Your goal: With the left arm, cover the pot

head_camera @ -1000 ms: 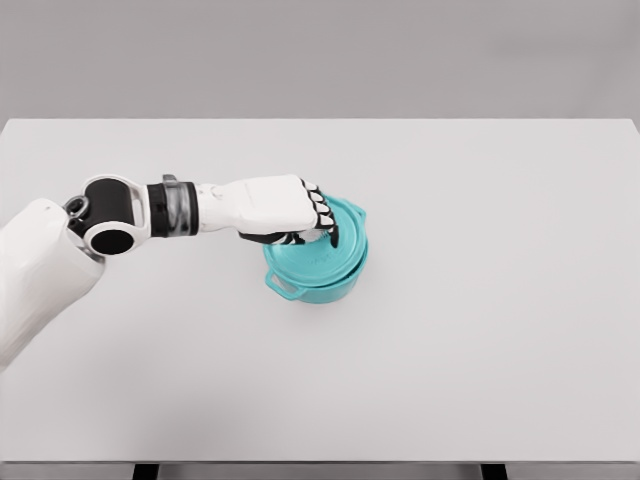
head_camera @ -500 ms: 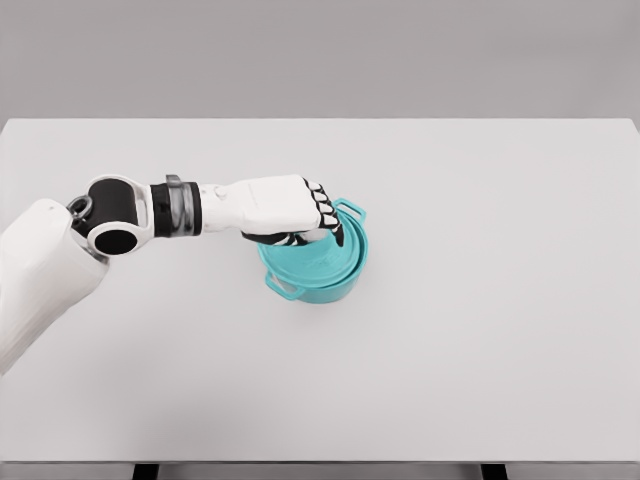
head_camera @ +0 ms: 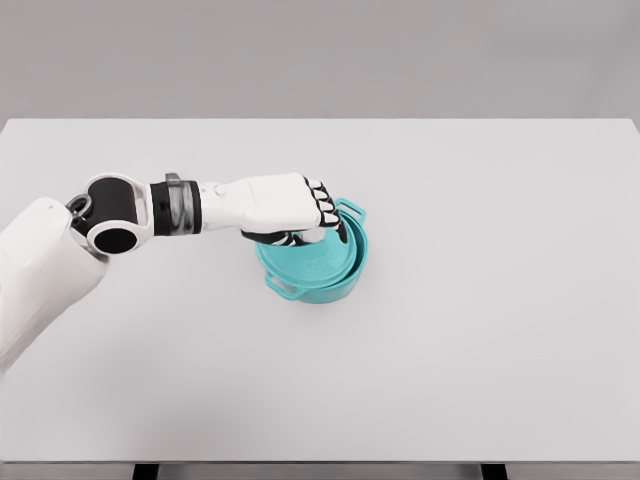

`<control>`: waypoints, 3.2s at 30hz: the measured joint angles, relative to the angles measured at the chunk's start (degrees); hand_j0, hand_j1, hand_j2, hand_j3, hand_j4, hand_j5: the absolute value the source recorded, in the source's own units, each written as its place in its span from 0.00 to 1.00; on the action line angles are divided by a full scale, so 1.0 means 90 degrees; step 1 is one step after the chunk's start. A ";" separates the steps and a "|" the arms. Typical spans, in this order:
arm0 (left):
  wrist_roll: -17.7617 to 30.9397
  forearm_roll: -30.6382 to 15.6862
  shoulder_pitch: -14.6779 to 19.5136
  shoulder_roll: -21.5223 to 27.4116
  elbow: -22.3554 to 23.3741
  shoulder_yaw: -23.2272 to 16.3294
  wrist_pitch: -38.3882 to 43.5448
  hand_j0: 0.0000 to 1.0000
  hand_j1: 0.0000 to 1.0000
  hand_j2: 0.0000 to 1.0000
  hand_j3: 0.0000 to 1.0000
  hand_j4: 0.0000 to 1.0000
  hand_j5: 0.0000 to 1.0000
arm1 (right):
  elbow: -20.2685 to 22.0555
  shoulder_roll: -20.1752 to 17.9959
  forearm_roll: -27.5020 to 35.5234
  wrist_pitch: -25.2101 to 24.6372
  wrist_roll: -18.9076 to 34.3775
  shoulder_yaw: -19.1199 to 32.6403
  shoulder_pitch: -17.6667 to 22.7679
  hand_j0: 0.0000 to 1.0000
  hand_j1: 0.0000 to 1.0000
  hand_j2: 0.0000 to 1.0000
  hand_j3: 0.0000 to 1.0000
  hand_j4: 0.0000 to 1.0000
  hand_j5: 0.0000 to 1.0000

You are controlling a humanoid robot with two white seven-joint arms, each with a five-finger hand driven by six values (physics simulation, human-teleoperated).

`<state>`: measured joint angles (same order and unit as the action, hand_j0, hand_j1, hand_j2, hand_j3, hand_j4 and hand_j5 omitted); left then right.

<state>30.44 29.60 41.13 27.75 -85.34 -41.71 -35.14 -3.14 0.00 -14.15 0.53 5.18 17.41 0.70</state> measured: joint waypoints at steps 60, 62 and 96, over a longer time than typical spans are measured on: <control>-0.0002 0.0004 0.0146 -0.0050 0.0060 0.0014 0.0000 0.81 0.81 0.81 0.81 0.81 0.81 | -0.0001 0.0000 0.0000 0.0000 0.0000 0.0000 0.0000 1.00 1.00 1.00 1.00 1.00 1.00; -0.0002 0.0007 0.0146 -0.0072 0.0060 0.0012 0.0000 0.81 0.81 0.81 0.81 0.81 0.81 | -0.0001 0.0000 0.0000 0.0000 0.0000 0.0000 0.0000 1.00 1.00 1.00 1.00 1.00 1.00; 0.0002 -0.0023 0.0186 0.0098 -0.0115 0.0275 -0.0001 1.00 1.00 1.00 1.00 1.00 1.00 | -0.0001 0.0000 0.0000 0.0000 0.0000 0.0000 0.0000 1.00 1.00 1.00 1.00 1.00 1.00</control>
<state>30.46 29.40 42.80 28.63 -86.38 -39.24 -35.16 -3.14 0.00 -14.15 0.53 5.18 17.41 0.70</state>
